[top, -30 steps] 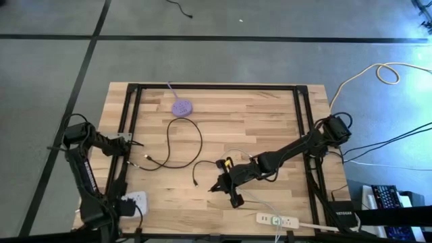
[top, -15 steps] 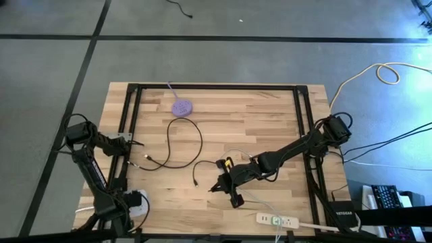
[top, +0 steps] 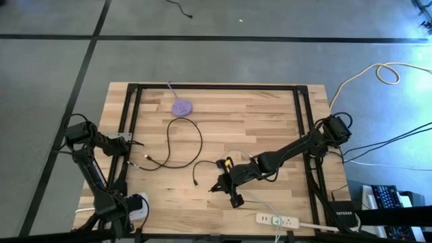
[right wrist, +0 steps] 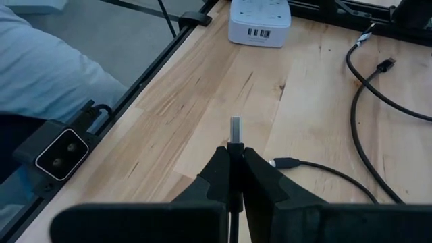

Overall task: Insert USB
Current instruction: Insert the right black usb cable into the white outlet extension, then insert the black usb cable into the purple outlet extension

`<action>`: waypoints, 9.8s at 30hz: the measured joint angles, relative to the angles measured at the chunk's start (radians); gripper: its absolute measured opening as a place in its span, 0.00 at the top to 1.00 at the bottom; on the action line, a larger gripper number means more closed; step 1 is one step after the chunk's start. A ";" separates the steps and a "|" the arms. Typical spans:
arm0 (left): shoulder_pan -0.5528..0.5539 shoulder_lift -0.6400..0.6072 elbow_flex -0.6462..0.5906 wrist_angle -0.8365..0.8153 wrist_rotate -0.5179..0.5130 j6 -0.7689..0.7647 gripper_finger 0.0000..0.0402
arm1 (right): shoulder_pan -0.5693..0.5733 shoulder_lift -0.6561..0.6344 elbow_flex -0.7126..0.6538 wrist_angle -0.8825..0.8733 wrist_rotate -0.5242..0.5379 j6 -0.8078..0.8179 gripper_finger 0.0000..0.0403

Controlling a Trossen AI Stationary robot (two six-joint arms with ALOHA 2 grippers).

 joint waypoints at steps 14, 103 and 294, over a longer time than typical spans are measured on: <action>-0.054 0.000 0.003 -0.029 -0.031 -0.060 0.22 | 0.000 0.000 0.000 -0.024 0.000 0.013 1.00; 0.335 -0.004 0.001 -0.006 -0.395 0.610 0.22 | -0.061 0.724 1.099 -0.797 0.008 0.027 1.00; 0.148 -0.223 -0.239 0.624 -1.156 0.642 0.22 | 0.001 0.770 1.238 -1.002 0.262 0.200 0.06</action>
